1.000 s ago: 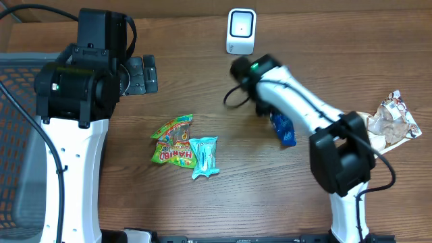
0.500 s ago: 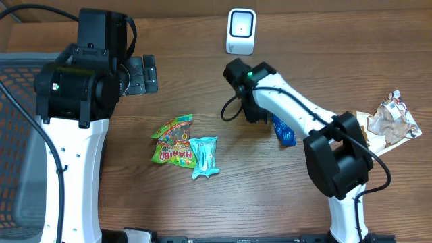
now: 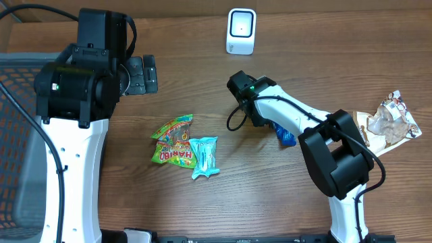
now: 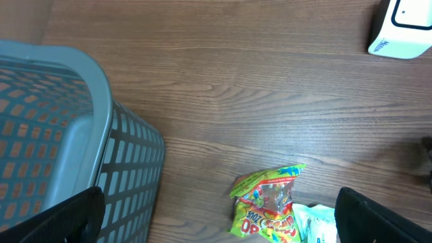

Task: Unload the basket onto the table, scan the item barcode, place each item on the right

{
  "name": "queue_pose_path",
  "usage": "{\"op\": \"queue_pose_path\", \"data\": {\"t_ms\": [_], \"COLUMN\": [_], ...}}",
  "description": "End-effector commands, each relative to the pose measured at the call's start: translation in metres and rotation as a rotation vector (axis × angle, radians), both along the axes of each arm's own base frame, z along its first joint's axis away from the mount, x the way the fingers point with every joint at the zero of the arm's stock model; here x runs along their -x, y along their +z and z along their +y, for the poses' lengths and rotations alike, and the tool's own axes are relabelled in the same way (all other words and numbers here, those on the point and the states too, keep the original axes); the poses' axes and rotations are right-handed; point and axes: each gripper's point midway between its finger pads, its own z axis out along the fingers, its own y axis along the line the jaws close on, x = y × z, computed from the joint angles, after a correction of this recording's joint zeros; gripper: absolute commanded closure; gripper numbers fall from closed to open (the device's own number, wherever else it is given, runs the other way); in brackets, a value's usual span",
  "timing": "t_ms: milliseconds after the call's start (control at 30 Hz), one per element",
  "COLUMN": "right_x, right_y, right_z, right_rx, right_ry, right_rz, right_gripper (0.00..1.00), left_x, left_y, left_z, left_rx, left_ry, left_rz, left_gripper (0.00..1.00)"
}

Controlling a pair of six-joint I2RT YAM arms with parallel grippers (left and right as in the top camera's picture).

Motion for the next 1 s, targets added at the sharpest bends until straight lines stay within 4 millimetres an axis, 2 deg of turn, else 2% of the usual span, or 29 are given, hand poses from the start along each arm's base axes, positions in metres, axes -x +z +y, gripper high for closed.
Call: {"op": "queue_pose_path", "data": {"t_ms": [0,67,133,200,333,400,533,667,800,867,967], "right_x": [0.003,0.007,0.01,0.01,0.013,0.015,0.019,0.018,0.006,-0.002,-0.014], "right_y": [0.0,-0.005,-0.009,-0.009,-0.008,-0.008,0.0,0.038,0.094,0.125,0.159], "right_z": [-0.008,-0.01,-0.012,-0.012,-0.012,-0.014,0.002,0.039,0.075,0.097,0.118], "right_rx": [0.017,0.023,0.027,0.028,0.034,0.038,-0.049,-0.25,-0.487,-0.644,-0.849], "right_ry": [-0.002,-0.001,-0.001,-0.001,0.002,-0.002,-0.005,-0.008,0.015,0.083,0.161], "right_rz": [-0.015,-0.008,-0.002,-0.001,0.01,0.019,0.077,0.161,0.182,0.187,0.181], "right_gripper": [0.6,0.6,0.67,0.79,0.85,0.96,0.96,0.96,0.96,0.96,0.96], "left_x": [-0.001,-0.001,-0.001,-0.001,-0.001,-0.001,-0.001,-0.001,-0.001,-0.001,-0.001], "left_y": [0.004,0.004,0.004,0.004,0.004,0.004,0.004,0.004,0.004,0.004,0.004], "left_z": [0.003,0.003,0.003,0.003,0.003,0.003,0.003,0.003,0.003,0.003,0.003], "left_rx": [-0.022,-0.022,-0.022,-0.022,-0.022,-0.022,-0.022,-0.022,-0.022,-0.022,-0.022], "left_ry": [-0.006,-0.006,-0.006,-0.006,-0.006,-0.006,-0.006,-0.006,-0.006,-0.006,-0.006], "left_rz": [-0.007,-0.007,-0.007,-0.007,-0.007,-0.007,-0.006,-0.007,-0.007,-0.007,-0.007], "left_gripper": [0.0,0.0,0.0,0.0,0.01,0.0,0.0,0.0,0.0,0.0,0.0]}}
